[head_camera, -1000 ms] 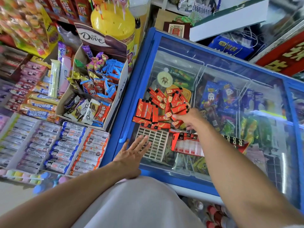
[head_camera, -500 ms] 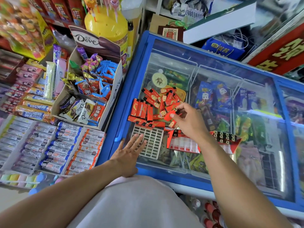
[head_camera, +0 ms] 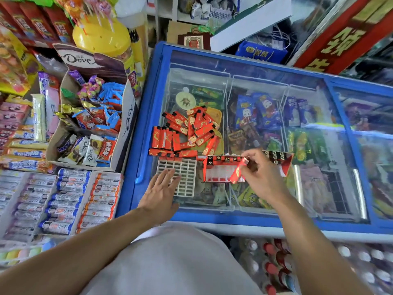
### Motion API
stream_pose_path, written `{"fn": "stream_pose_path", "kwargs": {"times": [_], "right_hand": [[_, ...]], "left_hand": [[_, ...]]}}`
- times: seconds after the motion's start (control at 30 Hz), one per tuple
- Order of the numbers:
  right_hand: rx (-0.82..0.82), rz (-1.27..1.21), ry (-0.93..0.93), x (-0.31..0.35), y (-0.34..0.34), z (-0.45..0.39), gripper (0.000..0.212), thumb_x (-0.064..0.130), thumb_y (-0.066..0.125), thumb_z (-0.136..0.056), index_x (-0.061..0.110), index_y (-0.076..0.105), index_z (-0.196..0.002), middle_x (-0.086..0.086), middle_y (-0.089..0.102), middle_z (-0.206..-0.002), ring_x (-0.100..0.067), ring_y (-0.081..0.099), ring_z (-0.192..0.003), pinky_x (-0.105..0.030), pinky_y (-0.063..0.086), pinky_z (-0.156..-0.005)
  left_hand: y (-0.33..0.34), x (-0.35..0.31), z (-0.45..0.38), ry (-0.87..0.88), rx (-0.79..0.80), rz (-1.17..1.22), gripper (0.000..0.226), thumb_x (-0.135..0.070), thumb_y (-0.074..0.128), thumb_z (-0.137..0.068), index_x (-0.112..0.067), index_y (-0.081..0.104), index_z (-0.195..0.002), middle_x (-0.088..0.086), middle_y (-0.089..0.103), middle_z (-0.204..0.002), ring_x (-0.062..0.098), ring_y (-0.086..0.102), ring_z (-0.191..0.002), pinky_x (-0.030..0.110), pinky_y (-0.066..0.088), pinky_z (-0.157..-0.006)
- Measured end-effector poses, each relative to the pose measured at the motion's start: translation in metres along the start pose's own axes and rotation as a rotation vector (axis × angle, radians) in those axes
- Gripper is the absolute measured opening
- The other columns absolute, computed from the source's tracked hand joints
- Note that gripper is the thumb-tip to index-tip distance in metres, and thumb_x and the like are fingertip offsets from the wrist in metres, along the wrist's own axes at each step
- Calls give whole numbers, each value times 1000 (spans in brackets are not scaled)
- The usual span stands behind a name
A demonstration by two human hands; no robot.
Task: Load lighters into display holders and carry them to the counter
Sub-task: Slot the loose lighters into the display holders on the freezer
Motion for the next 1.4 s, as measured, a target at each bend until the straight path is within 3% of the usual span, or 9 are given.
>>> {"fn": "stream_pose_path", "kwargs": {"times": [0.1,0.23,0.43,0.53,0.63,0.8,0.97,1.17,1.4], "right_hand": [[11,35,36,-19,11,7,15,22,62,-97,32,60,-108,5,61,-65,-4,46,-41,-17,32,-41],[-45,65,54,-27,26,8,16,42,72,-89,32,61,-96,11,60,-70,0,50,-50,-15,32,-46],[-36,162,-10,-18,47,-5,29,30,61,-99,35,60,-127,12,69,-90,1,52,-47,-13,33,-47],[-51,138,60,-19,44,-8,34,32,64,-97,31,56,-130,3,70,-113,-5,67,-78,-29,55,-73],[-83,101,105,-37,24,-2,24,30,70,-92,30,63,-115,6,68,-118,-11,66,-100,-36,53,-92],[-115,129,127,-74,-34,11,22,28,76,-87,32,70,-108,11,70,-103,9,57,-80,-24,51,-78],[-309,199,198,-108,-82,5,21,18,72,-91,25,72,-111,4,72,-107,-5,63,-70,-13,41,-58],[-309,267,183,-128,-68,-20,19,19,76,-88,23,68,-105,-1,74,-106,-16,69,-90,-38,58,-82],[-282,269,157,-134,-66,-28,26,18,74,-88,19,66,-113,-2,73,-108,-16,69,-86,-33,58,-80]], "left_hand": [[-11,-18,-4,98,-59,27,79,-32,61,-94,-21,18,-159,6,9,-167,25,5,-154,38,4,-123],[-24,-45,-13,221,-90,-62,81,-33,54,-98,-25,3,-161,2,-6,-168,23,-2,-155,29,-12,-116],[-31,-66,-33,213,-12,-196,88,-38,47,-100,-21,-17,-158,2,-29,-163,22,-24,-151,44,-4,-126],[-30,-70,-37,195,31,-273,87,-41,42,-102,-18,-22,-156,2,-34,-161,24,-31,-148,48,-8,-124],[-29,-71,-38,179,47,-278,87,-40,41,-103,-18,-24,-155,1,-35,-160,24,-31,-148,48,-9,-124],[-25,-70,-39,156,62,-288,95,-36,46,-99,-19,-30,-153,0,-39,-159,25,-31,-147,49,-6,-124],[-25,-75,-39,134,62,-274,89,-35,41,-100,-19,-30,-151,1,-36,-160,25,-29,-148,49,-5,-125],[-35,-81,-43,126,88,-284,84,-37,40,-100,-17,-18,-158,1,-25,-164,25,-19,-153,47,-1,-125],[-35,-80,-42,133,93,-271,85,-39,40,-101,-18,-21,-157,1,-26,-164,27,-16,-153,48,0,-126]]}}
Point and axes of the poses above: each hand's wrist, its own z-axis away from the middle knuckle, its own y-axis out of the palm, x = y × z, the point moved 4 cm from there along -z, towards the middle knuckle
